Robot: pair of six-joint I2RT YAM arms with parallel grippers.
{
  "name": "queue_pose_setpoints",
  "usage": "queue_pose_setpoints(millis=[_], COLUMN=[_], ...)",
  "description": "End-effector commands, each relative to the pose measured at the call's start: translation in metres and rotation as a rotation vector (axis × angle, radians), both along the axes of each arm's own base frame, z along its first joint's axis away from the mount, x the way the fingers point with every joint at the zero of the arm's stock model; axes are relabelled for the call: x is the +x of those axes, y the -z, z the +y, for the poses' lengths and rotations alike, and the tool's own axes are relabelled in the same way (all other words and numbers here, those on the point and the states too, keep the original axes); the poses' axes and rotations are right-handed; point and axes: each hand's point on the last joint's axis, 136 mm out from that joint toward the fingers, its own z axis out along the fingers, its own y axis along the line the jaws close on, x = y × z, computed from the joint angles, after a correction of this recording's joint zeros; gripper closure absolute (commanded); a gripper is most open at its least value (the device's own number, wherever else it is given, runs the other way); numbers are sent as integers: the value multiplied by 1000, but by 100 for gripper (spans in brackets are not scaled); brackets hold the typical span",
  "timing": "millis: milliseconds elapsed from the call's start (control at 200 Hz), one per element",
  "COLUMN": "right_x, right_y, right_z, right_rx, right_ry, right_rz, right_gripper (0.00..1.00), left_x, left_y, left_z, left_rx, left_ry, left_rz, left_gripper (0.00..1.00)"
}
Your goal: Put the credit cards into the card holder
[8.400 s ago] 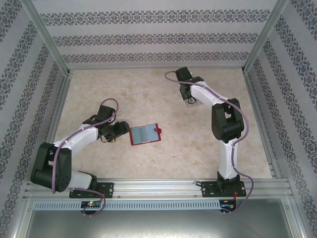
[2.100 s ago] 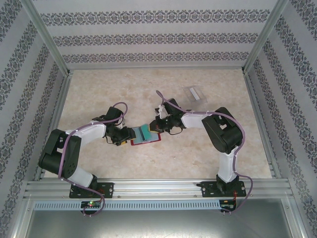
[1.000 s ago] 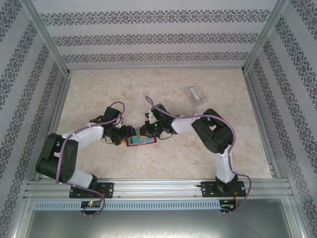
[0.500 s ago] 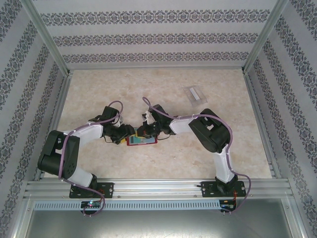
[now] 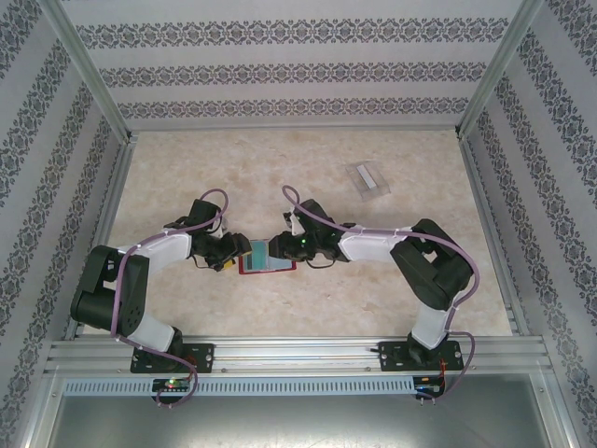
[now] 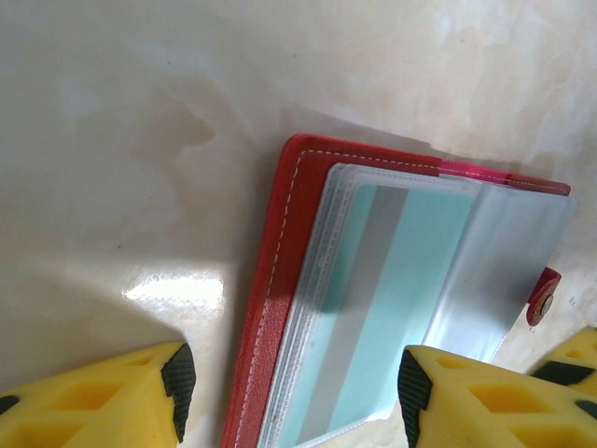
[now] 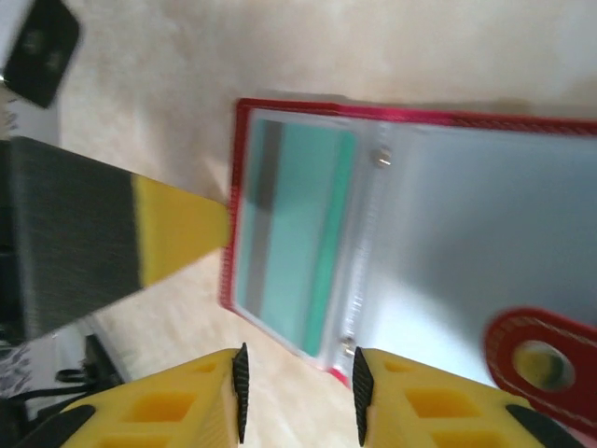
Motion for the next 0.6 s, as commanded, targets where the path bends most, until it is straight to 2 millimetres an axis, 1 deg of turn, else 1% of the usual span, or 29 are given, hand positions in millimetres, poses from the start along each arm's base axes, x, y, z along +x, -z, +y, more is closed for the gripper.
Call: queue_pose_setpoints(millis=[0, 60, 155, 195, 240, 265, 480, 600], right_x=[-3, -5, -6, -5, -5, -5, -4, -3], right_y=[22, 26, 26, 26, 27, 27, 22, 19], right_z=[-20, -22, -24, -25, -27, -29, -32, -34], right_rx=[-115, -129, -147, -158, -177, -188, -207, -215], right_ry=[47, 48, 55, 52, 53, 55, 49, 55], right_rz=[-16, -8, -21, -32, -35, -35, -59, -68], right_gripper=[59, 58, 57, 54, 47, 46, 44, 47], left_x=[1, 0, -1, -1, -1, -1, -2, -3], left_y=[-1, -1, -2, -2, -1, -1, -1, -3], left_z=[3, 3, 5, 6, 7, 7, 8, 7], left_rx=[13, 14, 23, 28, 34, 33, 41, 36], left_ry=[14, 18, 16, 14, 13, 11, 8, 10], left_rz=[3, 8, 5, 1, 2, 3, 2, 9], left_gripper=[39, 39, 39, 39, 39, 39, 39, 39])
